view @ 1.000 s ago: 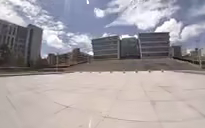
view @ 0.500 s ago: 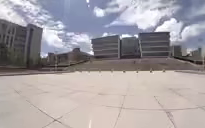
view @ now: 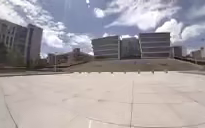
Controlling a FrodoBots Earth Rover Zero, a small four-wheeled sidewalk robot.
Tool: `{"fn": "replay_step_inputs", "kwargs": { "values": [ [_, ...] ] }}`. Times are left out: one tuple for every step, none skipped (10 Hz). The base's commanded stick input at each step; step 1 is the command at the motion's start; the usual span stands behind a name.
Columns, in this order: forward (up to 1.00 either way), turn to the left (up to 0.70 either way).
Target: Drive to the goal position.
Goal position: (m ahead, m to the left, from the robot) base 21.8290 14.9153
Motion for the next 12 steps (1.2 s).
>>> {"fn": "replay_step_inputs", "kwargs": {
  "values": [
    [1.0,0.05],
    [1.0,0.05],
    [1.0,0.05],
    [1.0,0.05],
    [1.0,0.05],
    [1.0,0.05],
    [1.0,0.05],
    [1.0,0.05],
    [1.0,0.05],
    [1.0,0.05],
    [1.0,0.05],
    [1.0,0.05]
  ]
}}
